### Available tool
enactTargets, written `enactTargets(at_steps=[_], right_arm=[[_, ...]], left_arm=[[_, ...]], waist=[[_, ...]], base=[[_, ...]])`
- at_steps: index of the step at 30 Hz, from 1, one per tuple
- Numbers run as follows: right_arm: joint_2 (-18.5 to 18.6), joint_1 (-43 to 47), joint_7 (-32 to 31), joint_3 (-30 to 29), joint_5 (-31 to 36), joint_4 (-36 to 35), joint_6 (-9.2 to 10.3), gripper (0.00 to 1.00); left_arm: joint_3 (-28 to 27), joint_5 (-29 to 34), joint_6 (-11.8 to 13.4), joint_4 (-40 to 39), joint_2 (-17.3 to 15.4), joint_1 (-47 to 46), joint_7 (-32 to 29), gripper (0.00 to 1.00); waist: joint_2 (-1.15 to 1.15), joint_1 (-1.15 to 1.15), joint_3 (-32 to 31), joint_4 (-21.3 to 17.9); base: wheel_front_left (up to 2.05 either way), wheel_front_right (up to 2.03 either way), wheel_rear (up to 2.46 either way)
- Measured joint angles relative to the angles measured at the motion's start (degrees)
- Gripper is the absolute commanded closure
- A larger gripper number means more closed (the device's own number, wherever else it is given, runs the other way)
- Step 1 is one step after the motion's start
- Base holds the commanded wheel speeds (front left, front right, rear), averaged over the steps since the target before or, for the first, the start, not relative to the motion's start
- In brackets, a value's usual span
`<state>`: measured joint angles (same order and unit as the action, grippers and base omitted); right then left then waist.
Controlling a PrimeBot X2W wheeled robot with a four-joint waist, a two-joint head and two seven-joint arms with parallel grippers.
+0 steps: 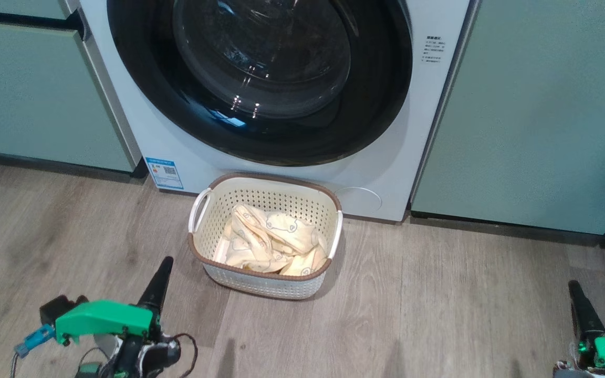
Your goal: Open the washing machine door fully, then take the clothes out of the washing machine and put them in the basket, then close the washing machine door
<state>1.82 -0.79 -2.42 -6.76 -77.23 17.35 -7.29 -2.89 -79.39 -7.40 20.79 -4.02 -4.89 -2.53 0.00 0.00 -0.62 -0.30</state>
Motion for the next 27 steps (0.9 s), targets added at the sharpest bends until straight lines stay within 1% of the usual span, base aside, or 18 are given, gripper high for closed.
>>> enactTargets(at_steps=[22, 27], right_arm=[[0.0, -2.0, -3.6, -0.6, -13.9, -0.9, 0.00, 1.00], [0.0, -2.3, -3.8, -0.6, -14.5, -1.2, 0.00, 1.00]], left_arm=[[-1.2, -11.8, 0.0, -4.3, 1.4, 0.1, -3.6, 1.00], [-1.5, -12.5, 0.0, -4.7, 1.5, 0.1, -3.6, 1.00]], waist=[[0.00, 0.00, 0.8, 0.3], [0.00, 0.00, 0.8, 0.3]], base=[[0.00, 0.00, 0.00], [0.00, 0.00, 0.00]])
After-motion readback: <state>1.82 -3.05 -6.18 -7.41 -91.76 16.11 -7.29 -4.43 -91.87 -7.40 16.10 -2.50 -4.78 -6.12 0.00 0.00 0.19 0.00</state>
